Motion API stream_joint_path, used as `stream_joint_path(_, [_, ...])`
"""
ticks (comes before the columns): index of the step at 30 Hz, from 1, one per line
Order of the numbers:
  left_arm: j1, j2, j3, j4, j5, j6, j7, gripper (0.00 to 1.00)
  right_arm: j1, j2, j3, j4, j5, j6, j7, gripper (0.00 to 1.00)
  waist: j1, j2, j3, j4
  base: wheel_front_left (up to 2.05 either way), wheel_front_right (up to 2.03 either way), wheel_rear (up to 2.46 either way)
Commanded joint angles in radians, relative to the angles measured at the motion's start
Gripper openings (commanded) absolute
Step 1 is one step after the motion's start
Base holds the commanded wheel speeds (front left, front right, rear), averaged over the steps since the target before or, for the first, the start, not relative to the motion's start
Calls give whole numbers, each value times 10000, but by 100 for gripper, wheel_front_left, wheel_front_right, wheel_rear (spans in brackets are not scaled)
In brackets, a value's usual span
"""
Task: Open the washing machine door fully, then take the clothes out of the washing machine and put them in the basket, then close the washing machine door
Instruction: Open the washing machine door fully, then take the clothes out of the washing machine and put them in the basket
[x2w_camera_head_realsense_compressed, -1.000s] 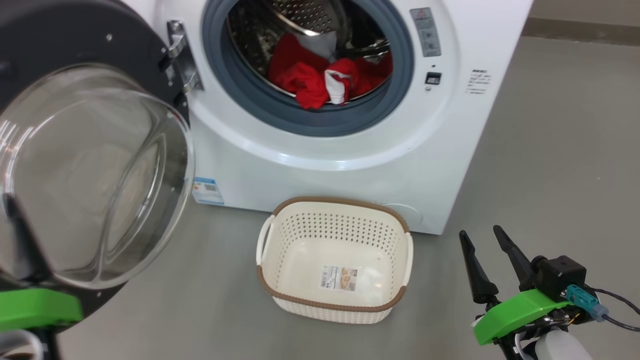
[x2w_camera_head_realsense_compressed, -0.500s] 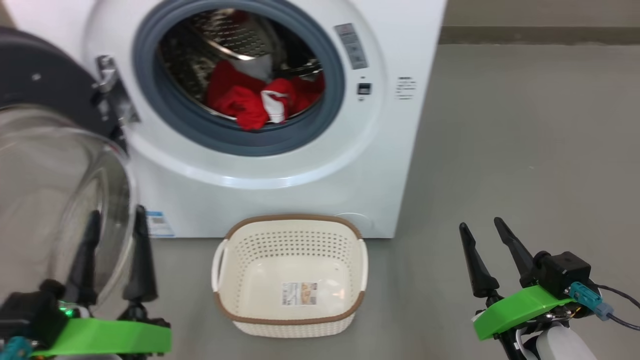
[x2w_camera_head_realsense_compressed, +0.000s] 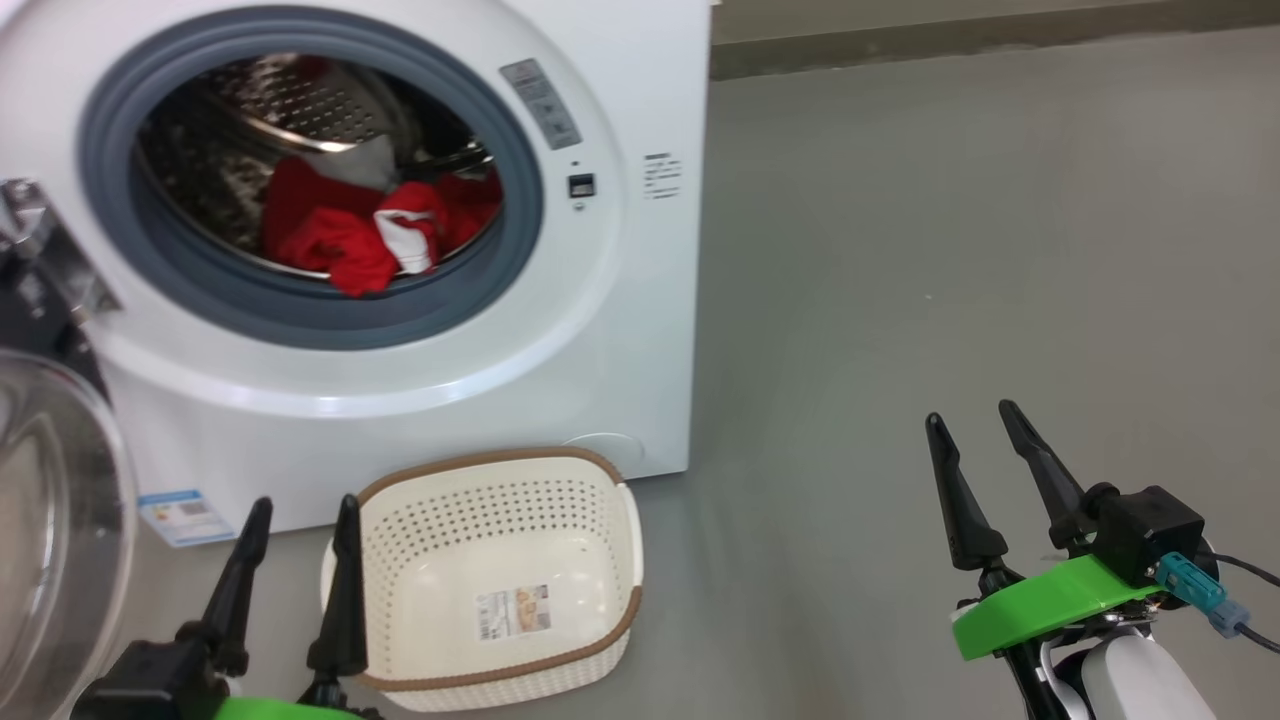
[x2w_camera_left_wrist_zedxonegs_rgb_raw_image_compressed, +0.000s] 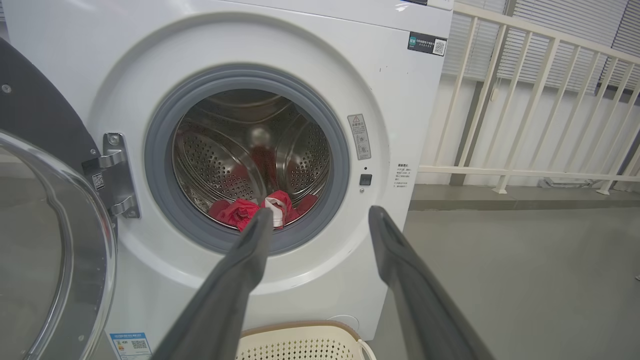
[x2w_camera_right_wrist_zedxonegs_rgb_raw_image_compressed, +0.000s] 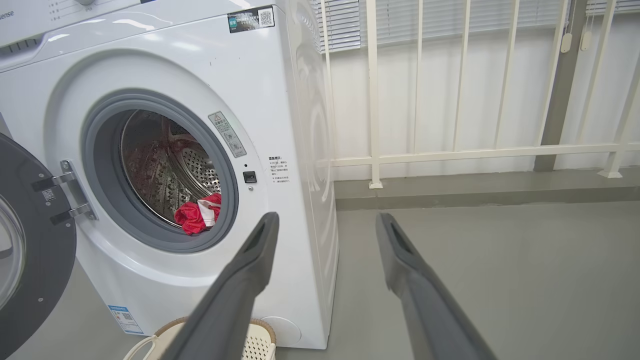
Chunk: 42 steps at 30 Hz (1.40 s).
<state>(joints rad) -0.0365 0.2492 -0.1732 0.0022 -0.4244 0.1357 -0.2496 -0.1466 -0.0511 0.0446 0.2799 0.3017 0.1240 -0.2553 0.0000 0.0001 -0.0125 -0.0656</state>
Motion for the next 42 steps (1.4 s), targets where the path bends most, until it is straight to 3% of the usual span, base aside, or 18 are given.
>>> stream_joint_path(1, [-170, 137, 461, -194, 160, -1, -114, 100, -132, 9, 203, -334, -105, 67, -65, 100, 0, -1, -6, -324, 0, 0, 0])
stream_joint_path(17, [1246, -746, 1414, 498, 1325, -957, -121, 100, 568, 9, -97, -817, -526, 67, -65, 100, 0, -1, -350, -721, 0, 0, 0])
stream_joint_path(28, [1291, -1330, 2011, 758, 1816, -1580, -121, 100, 713, 9, -83, -862, -565, 67, -65, 100, 0, -1, -371, -592, 0, 0, 0])
stream_joint_path(42, [1175, -1779, 2883, 550, 1782, -2071, -122, 100, 751, 9, -58, -809, -452, 67, -65, 100, 0, -1, -388, -524, -2, -2, 5])
